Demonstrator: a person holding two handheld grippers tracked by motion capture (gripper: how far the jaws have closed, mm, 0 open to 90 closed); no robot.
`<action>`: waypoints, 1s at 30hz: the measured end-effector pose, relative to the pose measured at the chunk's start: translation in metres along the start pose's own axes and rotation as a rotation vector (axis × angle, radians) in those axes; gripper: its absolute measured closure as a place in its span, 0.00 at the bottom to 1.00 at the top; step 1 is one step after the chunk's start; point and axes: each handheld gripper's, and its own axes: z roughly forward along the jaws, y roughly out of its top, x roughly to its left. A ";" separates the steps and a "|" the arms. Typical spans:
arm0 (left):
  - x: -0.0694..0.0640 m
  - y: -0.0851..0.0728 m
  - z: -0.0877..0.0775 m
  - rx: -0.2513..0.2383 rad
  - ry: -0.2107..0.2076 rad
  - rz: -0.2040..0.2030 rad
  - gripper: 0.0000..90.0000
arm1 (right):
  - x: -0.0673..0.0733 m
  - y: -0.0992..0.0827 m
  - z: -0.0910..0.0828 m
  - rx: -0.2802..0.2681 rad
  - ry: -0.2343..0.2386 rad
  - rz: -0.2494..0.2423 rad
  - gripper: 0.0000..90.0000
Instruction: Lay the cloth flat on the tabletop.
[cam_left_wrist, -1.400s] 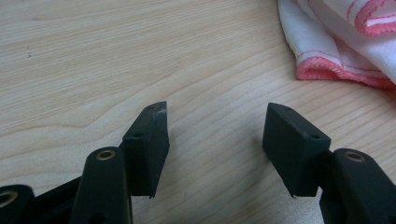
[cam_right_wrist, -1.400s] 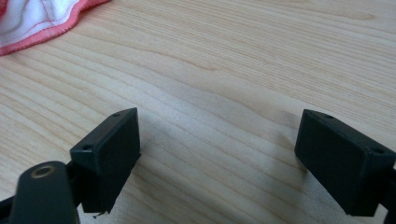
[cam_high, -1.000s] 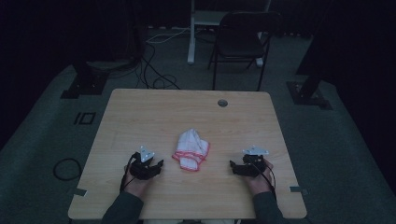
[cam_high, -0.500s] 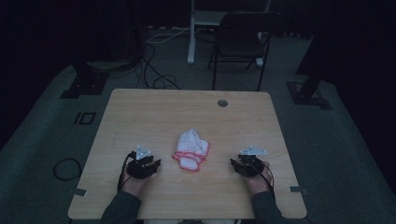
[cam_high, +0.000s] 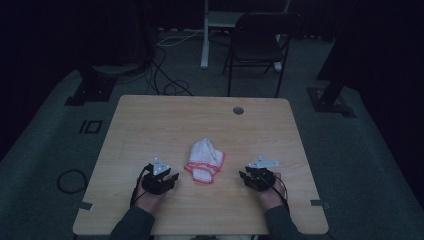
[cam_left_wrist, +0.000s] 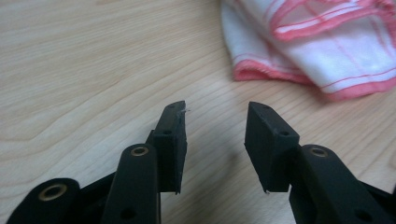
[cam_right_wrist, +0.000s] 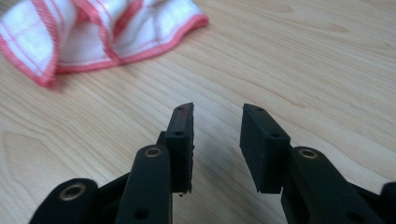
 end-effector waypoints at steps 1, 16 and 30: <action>-0.001 0.001 0.000 -0.006 0.001 0.007 0.65 | 0.001 0.001 0.000 0.000 0.004 -0.005 0.72; -0.020 0.013 -0.001 -0.025 -0.016 0.070 0.62 | 0.015 0.015 0.005 -0.021 0.029 -0.031 0.70; -0.035 0.022 0.003 -0.043 -0.045 0.110 0.62 | 0.026 0.025 0.011 -0.029 0.050 -0.061 0.73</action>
